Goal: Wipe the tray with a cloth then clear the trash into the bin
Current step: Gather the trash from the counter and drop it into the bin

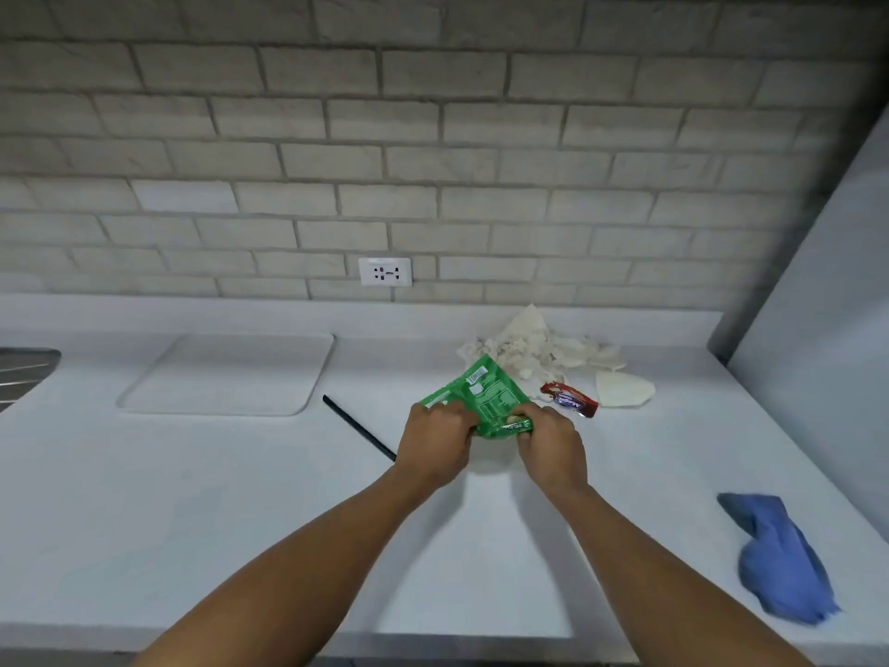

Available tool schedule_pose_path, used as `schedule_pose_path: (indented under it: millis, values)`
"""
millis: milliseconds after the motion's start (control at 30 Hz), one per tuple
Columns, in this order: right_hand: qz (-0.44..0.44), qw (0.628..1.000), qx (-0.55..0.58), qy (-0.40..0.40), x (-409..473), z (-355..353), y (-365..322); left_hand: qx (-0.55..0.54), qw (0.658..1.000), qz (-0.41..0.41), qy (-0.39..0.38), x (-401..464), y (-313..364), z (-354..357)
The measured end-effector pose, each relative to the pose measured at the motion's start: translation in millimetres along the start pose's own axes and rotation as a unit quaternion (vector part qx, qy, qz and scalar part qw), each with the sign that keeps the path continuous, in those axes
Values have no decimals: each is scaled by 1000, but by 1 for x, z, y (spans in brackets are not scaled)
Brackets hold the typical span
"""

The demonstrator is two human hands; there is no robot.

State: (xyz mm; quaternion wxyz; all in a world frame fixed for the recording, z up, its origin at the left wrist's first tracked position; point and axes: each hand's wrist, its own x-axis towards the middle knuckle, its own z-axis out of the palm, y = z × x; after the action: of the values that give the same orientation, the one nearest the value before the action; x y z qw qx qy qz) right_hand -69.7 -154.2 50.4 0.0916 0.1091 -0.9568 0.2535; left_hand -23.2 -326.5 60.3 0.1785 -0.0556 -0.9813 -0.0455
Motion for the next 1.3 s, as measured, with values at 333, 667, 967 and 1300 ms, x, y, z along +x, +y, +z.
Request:
schedule_pose_path:
  millis: [333, 667, 967, 1300]
  values:
    - [156, 977, 79, 120, -154, -48, 73, -108, 979, 172, -5, -65, 124, -19]
    - [318, 935, 30, 154, -296, -96, 177, -161, 929, 326, -67, -119, 280, 14]
    - [399, 917, 6, 21, -370, -82, 247, -184, 894, 377, -156, -175, 379, 67]
    - [454, 885, 49, -89, -439, 27, 330, -103, 894, 310, -308, -237, 399, 214]
